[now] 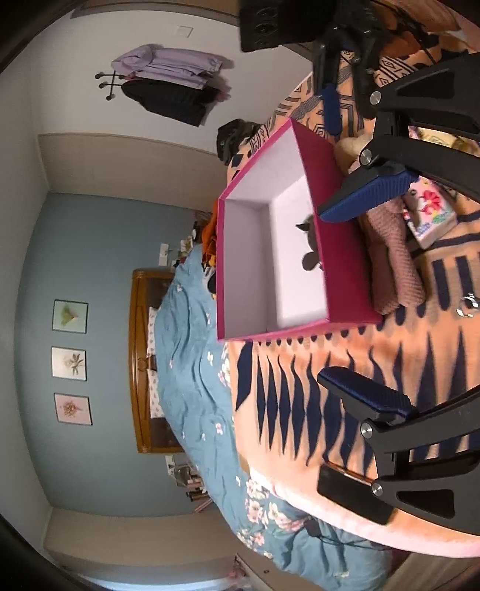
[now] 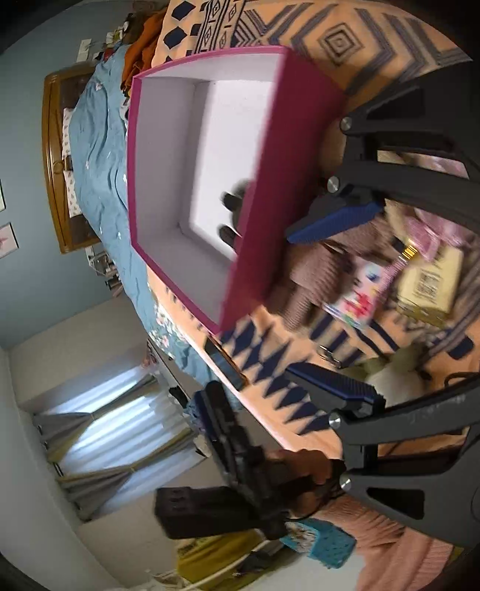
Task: Organize objects
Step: 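Lower the left gripper onto the green plush dinosaur and grasp it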
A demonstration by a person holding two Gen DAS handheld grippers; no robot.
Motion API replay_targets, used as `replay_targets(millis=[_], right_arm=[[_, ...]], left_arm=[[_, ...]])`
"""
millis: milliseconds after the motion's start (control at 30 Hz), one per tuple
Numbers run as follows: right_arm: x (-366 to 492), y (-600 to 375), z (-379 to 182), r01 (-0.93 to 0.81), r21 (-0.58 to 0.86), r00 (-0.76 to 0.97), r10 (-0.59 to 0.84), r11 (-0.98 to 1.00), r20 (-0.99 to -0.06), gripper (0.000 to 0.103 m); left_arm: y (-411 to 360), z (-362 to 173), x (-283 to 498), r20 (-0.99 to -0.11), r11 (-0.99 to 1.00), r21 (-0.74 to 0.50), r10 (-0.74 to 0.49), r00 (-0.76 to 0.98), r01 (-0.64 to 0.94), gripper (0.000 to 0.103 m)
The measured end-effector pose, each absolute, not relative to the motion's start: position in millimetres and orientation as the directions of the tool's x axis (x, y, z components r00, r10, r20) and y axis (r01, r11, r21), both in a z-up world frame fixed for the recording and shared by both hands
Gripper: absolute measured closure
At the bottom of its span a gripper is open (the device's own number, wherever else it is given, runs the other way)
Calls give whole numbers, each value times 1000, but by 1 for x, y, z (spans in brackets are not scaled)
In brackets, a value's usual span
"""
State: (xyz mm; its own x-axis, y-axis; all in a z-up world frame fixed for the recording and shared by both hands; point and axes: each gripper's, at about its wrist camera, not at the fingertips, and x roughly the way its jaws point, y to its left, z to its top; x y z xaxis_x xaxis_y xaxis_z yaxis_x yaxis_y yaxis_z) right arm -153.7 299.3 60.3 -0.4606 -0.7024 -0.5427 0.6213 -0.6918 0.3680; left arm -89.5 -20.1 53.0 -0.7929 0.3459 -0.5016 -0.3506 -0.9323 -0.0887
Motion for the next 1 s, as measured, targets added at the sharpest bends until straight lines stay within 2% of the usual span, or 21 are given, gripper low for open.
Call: replay_targets(millis=[200, 567, 867, 933, 1000], right_arm=[[-109, 281, 38, 671, 385, -379, -739, -633, -557, 35], [-80, 236, -26, 659, 477, -197, -746, -581, -636, 35], [-76, 220, -39, 631, 506, -178, -744, -588, -644, 35], [-79, 221, -38, 620, 523, -182, -755, -585, -630, 39], [-83, 223, -35, 609, 544, -182, -770, -577, -612, 48]], left_arm=[[-28, 34, -56, -538, -941, -39, 304, -787, -336, 21], [-56, -6, -24, -609, -951, -109, 295, -736, -290, 21], [-61, -26, -20, -645, -941, -152, 326, -691, -303, 21], [-62, -29, -20, -652, -937, -166, 339, -679, -308, 23], [-64, -32, -20, -656, -928, -191, 364, -661, -320, 28]])
